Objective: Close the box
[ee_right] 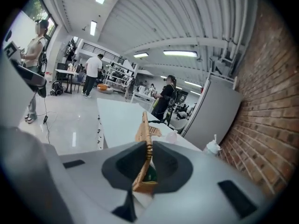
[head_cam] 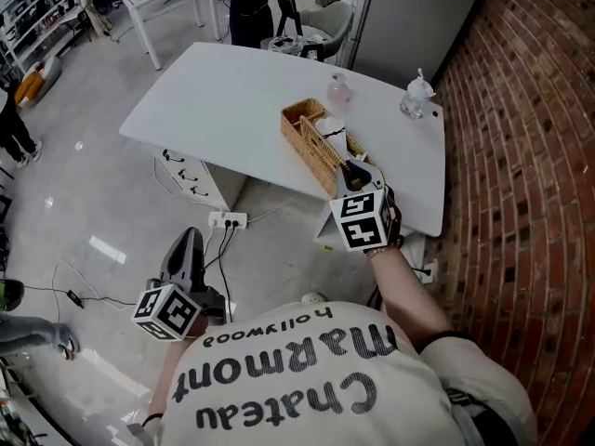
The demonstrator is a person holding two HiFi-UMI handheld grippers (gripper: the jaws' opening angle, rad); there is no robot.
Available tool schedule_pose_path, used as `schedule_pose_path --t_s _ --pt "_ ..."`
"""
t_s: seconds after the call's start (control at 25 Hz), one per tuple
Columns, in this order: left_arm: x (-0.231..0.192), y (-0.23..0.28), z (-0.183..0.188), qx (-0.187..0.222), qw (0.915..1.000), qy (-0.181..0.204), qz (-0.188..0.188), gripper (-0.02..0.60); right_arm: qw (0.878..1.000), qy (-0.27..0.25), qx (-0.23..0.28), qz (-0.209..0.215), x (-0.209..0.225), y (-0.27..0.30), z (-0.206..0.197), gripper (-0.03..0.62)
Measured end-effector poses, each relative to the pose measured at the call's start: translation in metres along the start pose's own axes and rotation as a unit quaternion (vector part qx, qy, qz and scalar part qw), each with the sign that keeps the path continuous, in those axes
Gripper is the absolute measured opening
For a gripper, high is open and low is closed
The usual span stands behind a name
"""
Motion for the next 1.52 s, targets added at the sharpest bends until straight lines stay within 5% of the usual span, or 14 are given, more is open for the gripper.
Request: schedule_pose_path --t_s 1.52 --pt "0.055 0.066 -0.023 -0.006 0.9992 0.018 0.035 0.002 0.981 0.191 -0.012 0.042 0.109 0.049 -0.075 0.080"
Point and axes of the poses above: the fingertips, and each gripper's own axes: y forward along the fingers, x to its right, z out of its top, the point moved 2 cm from there along -y, backward along the fingers, and after that the axes turned 6 degrees about z, right-handed, at the moved point
